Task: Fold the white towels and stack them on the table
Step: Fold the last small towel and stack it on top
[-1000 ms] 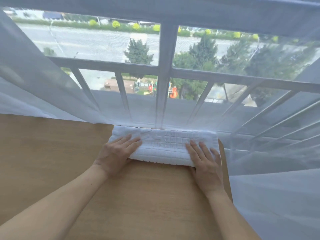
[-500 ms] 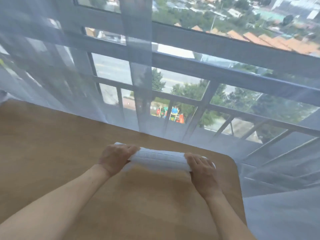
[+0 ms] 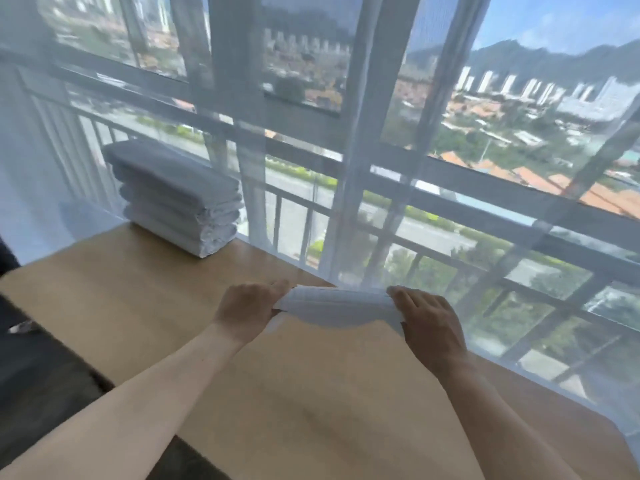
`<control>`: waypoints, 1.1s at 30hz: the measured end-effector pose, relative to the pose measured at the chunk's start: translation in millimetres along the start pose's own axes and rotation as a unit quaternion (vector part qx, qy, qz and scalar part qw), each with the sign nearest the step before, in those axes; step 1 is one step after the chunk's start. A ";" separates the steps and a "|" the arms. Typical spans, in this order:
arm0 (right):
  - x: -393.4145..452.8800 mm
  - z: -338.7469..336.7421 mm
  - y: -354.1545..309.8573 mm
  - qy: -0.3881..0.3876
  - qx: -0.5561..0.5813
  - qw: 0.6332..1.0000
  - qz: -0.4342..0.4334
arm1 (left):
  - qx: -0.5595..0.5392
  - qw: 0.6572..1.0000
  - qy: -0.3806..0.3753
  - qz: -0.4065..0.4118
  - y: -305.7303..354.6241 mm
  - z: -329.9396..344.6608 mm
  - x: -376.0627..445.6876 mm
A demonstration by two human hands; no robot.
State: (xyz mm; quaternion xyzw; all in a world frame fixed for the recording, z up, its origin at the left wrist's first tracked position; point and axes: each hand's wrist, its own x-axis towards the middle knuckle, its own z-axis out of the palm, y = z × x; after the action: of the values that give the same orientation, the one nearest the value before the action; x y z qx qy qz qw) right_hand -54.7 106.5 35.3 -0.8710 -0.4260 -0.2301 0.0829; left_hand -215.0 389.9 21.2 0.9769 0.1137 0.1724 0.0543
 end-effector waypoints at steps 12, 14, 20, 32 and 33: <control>181.6 47.1 -177.8 0.077 0.030 0.994 -0.072 | 0.018 0.989 0.143 -0.041 -222.6 -78.7 3.3; 214.0 63.3 -192.2 0.095 0.034 0.992 -0.071 | 0.038 0.987 0.158 -0.017 -256.5 -86.1 21.9; 321.6 112.5 -232.2 0.129 0.049 0.988 -0.066 | 0.063 0.983 0.172 0.005 -360.5 -98.6 92.9; 478.0 150.3 -288.8 0.132 0.003 0.991 -0.019 | 0.075 0.970 0.219 0.079 -517.4 -116.6 227.5; 486.8 154.1 -293.4 0.133 -0.006 0.991 -0.011 | 0.067 0.969 0.221 0.089 -529.3 -115.7 240.2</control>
State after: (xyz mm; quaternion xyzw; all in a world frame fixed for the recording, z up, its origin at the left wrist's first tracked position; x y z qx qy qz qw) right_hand 25.8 684.5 114.0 -0.8285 -0.4191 -0.3476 0.1310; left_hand -143.3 968.0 130.4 0.9223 0.0469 0.3798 -0.0537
